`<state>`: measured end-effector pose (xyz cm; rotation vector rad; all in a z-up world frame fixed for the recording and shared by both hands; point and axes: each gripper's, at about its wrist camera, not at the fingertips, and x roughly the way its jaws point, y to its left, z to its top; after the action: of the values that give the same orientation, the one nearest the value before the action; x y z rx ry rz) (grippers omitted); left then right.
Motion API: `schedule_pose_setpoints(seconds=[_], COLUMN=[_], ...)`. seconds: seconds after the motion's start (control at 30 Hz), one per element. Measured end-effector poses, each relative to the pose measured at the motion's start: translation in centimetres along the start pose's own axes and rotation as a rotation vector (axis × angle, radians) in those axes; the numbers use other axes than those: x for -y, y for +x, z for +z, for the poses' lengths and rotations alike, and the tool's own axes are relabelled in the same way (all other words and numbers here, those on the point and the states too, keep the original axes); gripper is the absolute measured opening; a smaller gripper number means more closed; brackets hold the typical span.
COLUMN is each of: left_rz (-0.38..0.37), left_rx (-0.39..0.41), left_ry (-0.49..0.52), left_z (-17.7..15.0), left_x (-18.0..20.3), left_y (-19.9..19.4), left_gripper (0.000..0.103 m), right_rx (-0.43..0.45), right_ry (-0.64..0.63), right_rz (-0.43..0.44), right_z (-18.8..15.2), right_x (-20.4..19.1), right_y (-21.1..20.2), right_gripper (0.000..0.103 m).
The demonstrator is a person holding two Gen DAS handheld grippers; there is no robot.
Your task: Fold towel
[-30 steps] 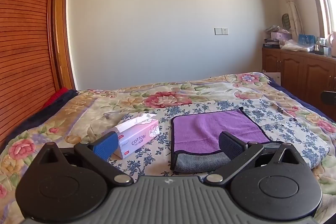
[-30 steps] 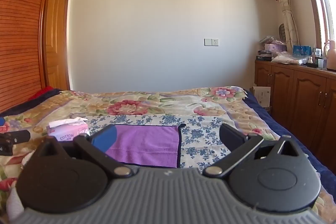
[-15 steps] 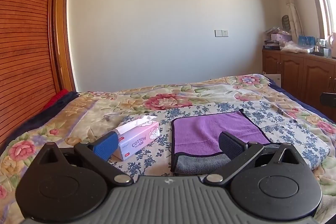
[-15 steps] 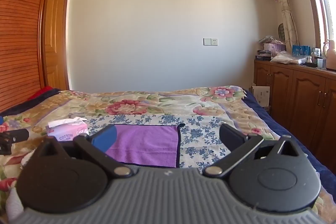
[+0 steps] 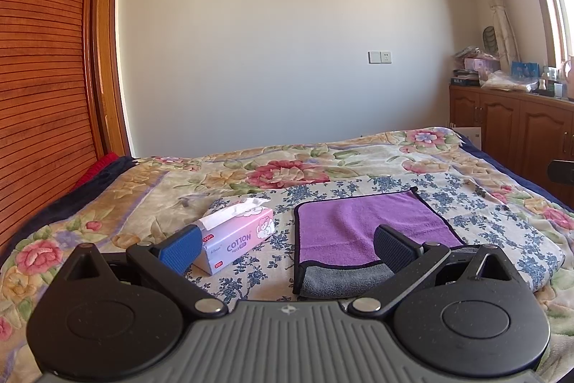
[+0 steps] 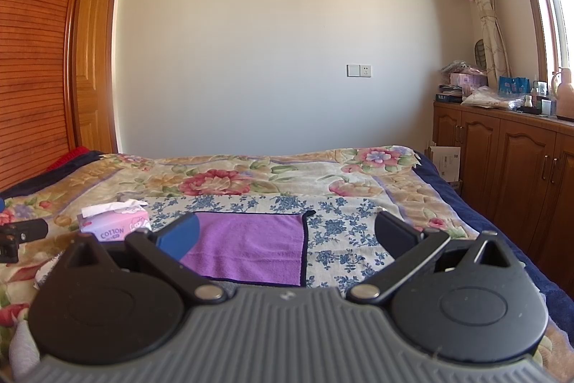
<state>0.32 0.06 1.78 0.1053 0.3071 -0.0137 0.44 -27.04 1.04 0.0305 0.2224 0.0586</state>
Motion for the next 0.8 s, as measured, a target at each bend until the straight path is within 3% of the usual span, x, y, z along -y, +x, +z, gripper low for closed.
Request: schedule_pose_setpoints(seconds=[0.8], left_rz=[0.001], left_rx=[0.005], left_ry=[-0.002], left_z=[-0.59], left_x=[-0.26], left_y=[-0.16], left_gripper=[0.103], right_rx=[0.0], right_ry=[0.0], right_rz=[-0.001], right_z=[0.05], right_x=[-0.1], right_y=[0.04], right_gripper=[0.103])
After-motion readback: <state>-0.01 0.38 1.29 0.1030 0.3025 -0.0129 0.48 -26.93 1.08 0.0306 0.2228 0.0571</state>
